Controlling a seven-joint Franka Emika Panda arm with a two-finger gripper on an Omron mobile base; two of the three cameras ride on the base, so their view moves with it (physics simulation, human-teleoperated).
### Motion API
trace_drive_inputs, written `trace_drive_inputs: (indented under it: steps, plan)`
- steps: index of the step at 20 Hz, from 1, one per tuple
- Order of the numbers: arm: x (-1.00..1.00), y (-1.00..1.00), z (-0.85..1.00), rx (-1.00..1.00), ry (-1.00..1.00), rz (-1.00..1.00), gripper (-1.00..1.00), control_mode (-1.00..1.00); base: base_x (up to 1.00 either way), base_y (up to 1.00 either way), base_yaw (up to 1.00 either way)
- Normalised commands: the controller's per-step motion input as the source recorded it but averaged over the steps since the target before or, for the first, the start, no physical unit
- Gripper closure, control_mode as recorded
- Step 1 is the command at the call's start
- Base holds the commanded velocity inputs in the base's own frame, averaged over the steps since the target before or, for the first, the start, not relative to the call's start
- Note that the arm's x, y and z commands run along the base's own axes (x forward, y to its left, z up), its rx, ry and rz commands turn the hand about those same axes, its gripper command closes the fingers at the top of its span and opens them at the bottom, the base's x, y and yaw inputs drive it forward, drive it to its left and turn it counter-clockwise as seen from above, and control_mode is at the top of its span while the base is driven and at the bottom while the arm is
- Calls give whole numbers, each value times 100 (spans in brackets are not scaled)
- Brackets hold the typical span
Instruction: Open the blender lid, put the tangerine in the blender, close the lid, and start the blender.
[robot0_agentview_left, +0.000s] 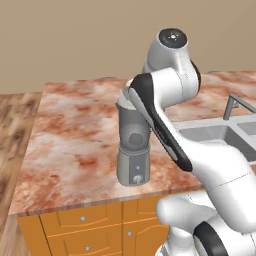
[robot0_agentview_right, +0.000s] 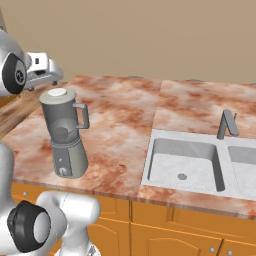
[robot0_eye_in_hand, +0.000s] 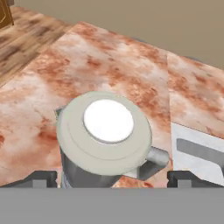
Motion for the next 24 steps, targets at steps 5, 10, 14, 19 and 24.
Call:
trace_drive_inputs:
  steps: [5,10,14,19,24]
  plan:
    - [-95,0,-27,2,-9,-31,-100,-100,0,0,0]
    - [-80,0,-48,5,-17,-36,-100,-100,0,0,0]
    - [-59,0,-54,1,-22,-32,-100,-100,0,0,0]
    - [-25,2,-56,0,-23,-29,-100,-100,0,0,0]
    - [-1,6,-56,0,-22,-28,-100,-100,0,0,0]
